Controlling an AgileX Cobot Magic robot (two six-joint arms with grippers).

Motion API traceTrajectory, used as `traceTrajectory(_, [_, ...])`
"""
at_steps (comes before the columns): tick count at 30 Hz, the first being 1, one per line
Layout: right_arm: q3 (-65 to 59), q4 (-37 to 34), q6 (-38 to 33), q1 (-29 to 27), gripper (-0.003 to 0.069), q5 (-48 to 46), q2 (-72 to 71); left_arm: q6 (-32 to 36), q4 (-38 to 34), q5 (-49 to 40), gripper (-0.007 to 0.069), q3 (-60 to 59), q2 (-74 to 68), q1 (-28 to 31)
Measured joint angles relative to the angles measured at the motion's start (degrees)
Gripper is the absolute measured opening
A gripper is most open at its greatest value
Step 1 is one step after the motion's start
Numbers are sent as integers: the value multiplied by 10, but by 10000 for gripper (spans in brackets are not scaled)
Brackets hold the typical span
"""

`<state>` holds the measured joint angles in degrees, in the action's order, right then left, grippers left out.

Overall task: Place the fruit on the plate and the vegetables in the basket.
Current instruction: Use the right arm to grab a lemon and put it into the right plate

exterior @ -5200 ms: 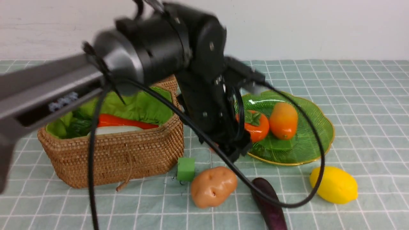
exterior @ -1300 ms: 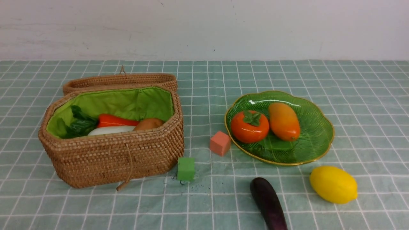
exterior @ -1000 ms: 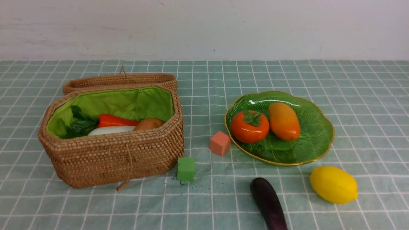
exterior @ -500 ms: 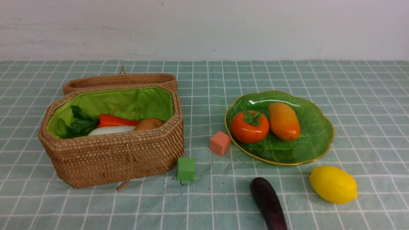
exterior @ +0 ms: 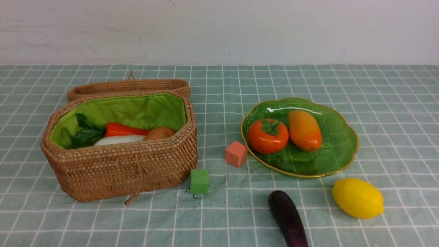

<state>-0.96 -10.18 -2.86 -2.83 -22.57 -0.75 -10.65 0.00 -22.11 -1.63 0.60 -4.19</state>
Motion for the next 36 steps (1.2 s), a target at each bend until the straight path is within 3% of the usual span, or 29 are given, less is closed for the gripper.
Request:
traceTrajectory(12, [0, 9, -1, 0, 242, 1, 0, 0, 0, 1, -2, 0, 0, 0])
traceTrajectory(18, [0, 143, -2, 0, 242, 5, 0, 0, 0, 1, 5, 0, 0, 0])
traceTrajectory(22, [0, 189, -2, 0, 242, 5, 0, 0, 0, 1, 8, 0, 0, 0])
traceTrajectory(31, [0, 214, -2, 0, 242, 5, 0, 0, 0, 1, 20, 0, 0, 0])
traceTrajectory(36, [-5, 209, 1, 0, 242, 55, 0, 0, 0, 1, 25, 0, 0, 0])
